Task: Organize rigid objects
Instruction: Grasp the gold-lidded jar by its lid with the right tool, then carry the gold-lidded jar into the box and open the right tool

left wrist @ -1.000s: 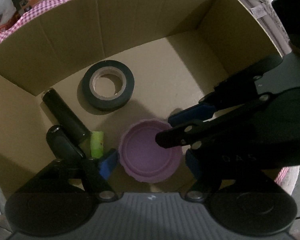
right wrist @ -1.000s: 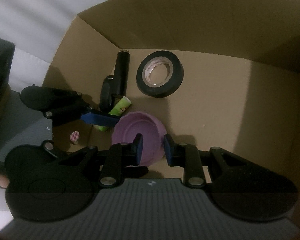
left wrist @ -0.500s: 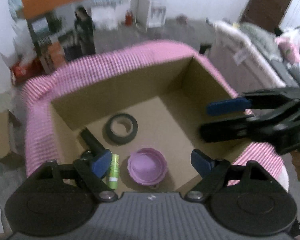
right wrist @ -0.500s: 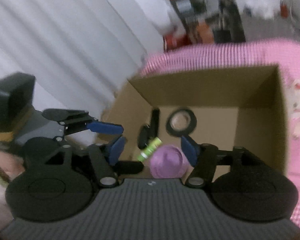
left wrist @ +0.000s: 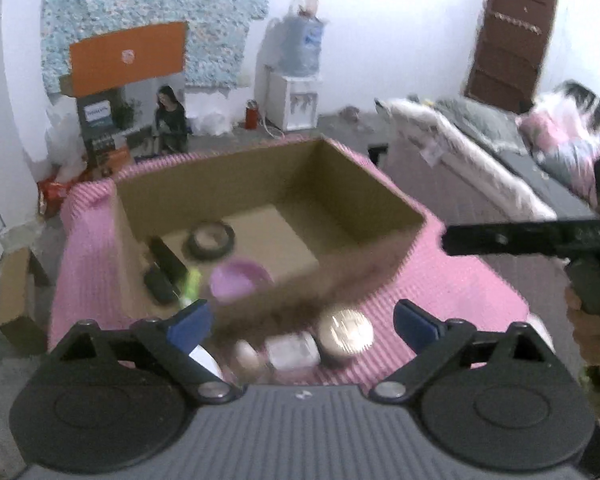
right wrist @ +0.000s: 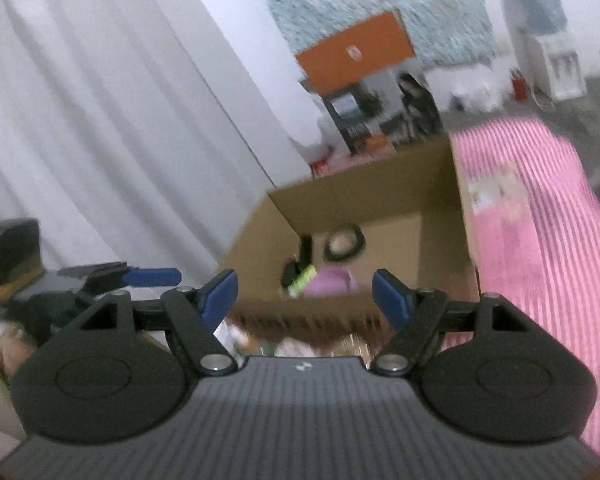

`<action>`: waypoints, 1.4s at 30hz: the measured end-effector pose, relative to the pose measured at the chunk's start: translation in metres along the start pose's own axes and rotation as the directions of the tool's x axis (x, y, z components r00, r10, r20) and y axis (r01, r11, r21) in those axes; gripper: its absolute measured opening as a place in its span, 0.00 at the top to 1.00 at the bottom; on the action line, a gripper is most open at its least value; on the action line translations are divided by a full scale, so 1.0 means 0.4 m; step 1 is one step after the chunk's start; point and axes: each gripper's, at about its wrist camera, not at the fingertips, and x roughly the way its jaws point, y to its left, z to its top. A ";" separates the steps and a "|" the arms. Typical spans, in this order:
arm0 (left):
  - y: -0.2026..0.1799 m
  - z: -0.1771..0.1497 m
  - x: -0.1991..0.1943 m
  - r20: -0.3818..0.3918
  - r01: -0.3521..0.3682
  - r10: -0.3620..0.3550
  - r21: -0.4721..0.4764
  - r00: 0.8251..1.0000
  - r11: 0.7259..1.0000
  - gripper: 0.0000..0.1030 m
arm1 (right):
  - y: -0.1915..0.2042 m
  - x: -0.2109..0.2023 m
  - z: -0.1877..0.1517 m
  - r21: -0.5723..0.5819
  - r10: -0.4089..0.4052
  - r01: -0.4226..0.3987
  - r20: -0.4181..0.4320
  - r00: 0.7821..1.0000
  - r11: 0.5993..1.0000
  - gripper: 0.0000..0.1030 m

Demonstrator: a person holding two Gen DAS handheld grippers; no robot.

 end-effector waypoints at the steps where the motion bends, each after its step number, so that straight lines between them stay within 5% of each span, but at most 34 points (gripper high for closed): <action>1: -0.016 -0.021 0.020 -0.008 0.008 -0.008 0.005 1.000 1.000 0.05 | -0.016 0.010 -0.027 0.024 -0.007 0.008 -0.016 1.000 1.000 0.28; 6: -0.091 -0.107 0.132 -0.072 0.045 -0.040 0.064 0.997 0.997 0.05 | -0.082 0.090 -0.126 0.125 -0.023 0.035 -0.098 0.995 0.992 0.29; 15: -0.183 -0.174 0.250 -0.080 -0.020 0.042 0.264 0.996 0.964 0.11 | -0.133 0.244 -0.145 0.172 0.003 0.032 -0.199 0.980 0.985 0.53; 27: -0.134 -0.154 0.321 -0.101 0.009 0.007 0.164 0.995 0.986 0.16 | -0.134 0.315 -0.120 0.141 0.016 0.023 -0.270 0.963 0.990 0.63; 42: -0.206 -0.152 0.304 -0.103 0.143 -0.121 0.239 0.987 0.960 0.16 | -0.154 0.211 -0.155 0.153 -0.045 0.091 -0.280 0.959 0.984 0.61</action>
